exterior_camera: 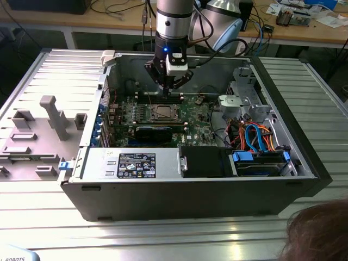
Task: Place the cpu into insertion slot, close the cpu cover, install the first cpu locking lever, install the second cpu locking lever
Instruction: 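Install the first cpu locking lever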
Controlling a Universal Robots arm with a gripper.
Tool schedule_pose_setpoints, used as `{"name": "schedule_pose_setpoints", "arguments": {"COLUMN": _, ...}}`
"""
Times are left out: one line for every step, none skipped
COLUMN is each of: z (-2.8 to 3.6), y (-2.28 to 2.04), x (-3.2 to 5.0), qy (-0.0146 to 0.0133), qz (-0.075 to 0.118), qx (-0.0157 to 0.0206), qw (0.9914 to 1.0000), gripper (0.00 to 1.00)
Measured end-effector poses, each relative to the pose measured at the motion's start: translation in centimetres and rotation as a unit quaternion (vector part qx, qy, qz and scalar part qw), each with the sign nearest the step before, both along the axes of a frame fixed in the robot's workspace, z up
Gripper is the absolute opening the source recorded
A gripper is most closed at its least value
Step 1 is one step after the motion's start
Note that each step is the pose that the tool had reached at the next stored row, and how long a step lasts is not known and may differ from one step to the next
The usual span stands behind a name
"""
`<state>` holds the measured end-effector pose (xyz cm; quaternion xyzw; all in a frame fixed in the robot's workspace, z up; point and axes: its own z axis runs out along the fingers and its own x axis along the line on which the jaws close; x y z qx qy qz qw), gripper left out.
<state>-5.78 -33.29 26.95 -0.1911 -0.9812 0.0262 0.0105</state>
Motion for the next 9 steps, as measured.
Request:
{"name": "schedule_pose_setpoints", "arguments": {"z": 0.0, "y": 0.0, "x": 0.0, "qy": 0.0, "qz": 0.002, "qx": 0.0, "qw": 1.0, "gripper": 0.11}}
{"name": "schedule_pose_setpoints", "arguments": {"z": 0.0, "y": 0.0, "x": 0.0, "qy": 0.0, "qz": 0.004, "qx": 0.0, "qw": 0.99999, "gripper": 0.11}}
{"name": "schedule_pose_setpoints", "arguments": {"z": 0.0, "y": 0.0, "x": 0.0, "qy": 0.0, "qz": 0.007, "qx": 0.0, "qw": 0.99997, "gripper": 0.11}}
{"name": "schedule_pose_setpoints", "arguments": {"z": 0.0, "y": 0.0, "x": 0.0, "qy": 0.0, "qz": 0.009, "qx": 0.0, "qw": 0.99996, "gripper": 0.11}}
{"name": "schedule_pose_setpoints", "arguments": {"z": 0.0, "y": 0.0, "x": 0.0, "qy": 0.0, "qz": 0.011, "qx": 0.0, "qw": 0.99994, "gripper": 0.11}}
{"name": "schedule_pose_setpoints", "arguments": {"z": 0.0, "y": 0.0, "x": 0.0, "qy": 0.0, "qz": 0.013, "qx": 0.0, "qw": 0.99992, "gripper": 0.11}}
{"name": "schedule_pose_setpoints", "arguments": {"z": 0.0, "y": 0.0, "x": 0.0, "qy": 0.0, "qz": 0.016, "qx": 0.0, "qw": 0.99987, "gripper": 0.11}}
{"name": "schedule_pose_setpoints", "arguments": {"z": 0.0, "y": 0.0, "x": 0.0, "qy": 0.0, "qz": 0.021, "qx": 0.0, "qw": 0.99979, "gripper": 0.11}}
{"name": "schedule_pose_setpoints", "arguments": {"z": 0.0, "y": 0.0, "x": 0.0, "qy": 0.0, "qz": 0.024, "qx": 0.0, "qw": 0.99971, "gripper": 0.11}}
